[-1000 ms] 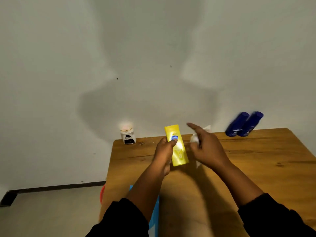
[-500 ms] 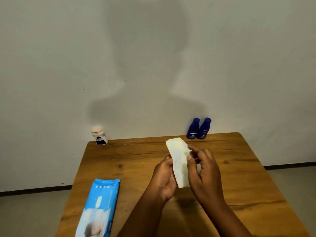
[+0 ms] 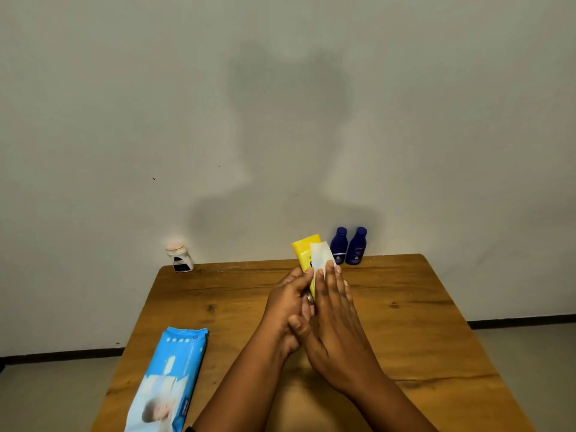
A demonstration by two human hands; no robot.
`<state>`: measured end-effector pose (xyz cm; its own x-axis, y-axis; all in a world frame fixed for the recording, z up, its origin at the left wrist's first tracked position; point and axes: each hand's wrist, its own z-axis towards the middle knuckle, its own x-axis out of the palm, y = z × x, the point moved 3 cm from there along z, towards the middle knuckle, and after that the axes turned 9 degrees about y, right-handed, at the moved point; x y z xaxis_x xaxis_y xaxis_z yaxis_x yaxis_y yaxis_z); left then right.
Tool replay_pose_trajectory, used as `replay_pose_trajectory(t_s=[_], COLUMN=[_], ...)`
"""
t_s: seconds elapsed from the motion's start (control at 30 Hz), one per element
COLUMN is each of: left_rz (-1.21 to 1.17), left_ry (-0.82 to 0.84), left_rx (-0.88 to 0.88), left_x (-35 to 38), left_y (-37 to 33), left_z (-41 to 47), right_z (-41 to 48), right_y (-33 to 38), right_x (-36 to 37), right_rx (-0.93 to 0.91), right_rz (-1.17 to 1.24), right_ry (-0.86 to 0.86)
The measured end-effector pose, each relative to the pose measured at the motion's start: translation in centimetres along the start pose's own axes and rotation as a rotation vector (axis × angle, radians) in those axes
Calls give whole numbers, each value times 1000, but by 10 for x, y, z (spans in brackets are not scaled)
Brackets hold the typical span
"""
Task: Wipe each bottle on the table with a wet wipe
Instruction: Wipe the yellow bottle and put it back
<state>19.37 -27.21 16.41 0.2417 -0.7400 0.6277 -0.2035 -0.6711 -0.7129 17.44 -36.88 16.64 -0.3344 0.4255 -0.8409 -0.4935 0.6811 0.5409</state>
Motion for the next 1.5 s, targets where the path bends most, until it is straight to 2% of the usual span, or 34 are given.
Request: replay_pose_trajectory(t_s=[0.1,0.23,0.4,0.53,0.63,0.73,0.87,0.93,1.07,1.3,1.5], left_rz=[-14,65,55,-26,-93,-102,-104,-111,-97,-3,273], left_ry=[8,53,46,64,102,118,116,119,185,170,132], left_rx=[22,45,52,36,37,67,41,26,34,68,135], left_x=[5,13,13,7,8,15,15,13,15,17,20], left_y=[-8,-16,-24,-24,-24,-25,-22,-18,-14,-16,-16], left_z=[-3,-14,-23,-26,-29,-32,-31,-29,-31,-38,-41], right_z=[-1,9,4,1,-1,-2,0,1,4,13,12], right_y=[8,6,21,21,25,30,34,30,20,16,16], right_x=[-6,-21,-26,-28,-31,-41,-36,-28,-24,-24,-22], right_rx=[-52,-88,-236,-285,-272,-231,-205,-180,-86,-29,-55], right_rz=[-68,14,-7,233,299,56,-126,-86,67,127,254], right_ry=[6,-94,-52,-52,-106,-170,-22,6,-97,-191,-376])
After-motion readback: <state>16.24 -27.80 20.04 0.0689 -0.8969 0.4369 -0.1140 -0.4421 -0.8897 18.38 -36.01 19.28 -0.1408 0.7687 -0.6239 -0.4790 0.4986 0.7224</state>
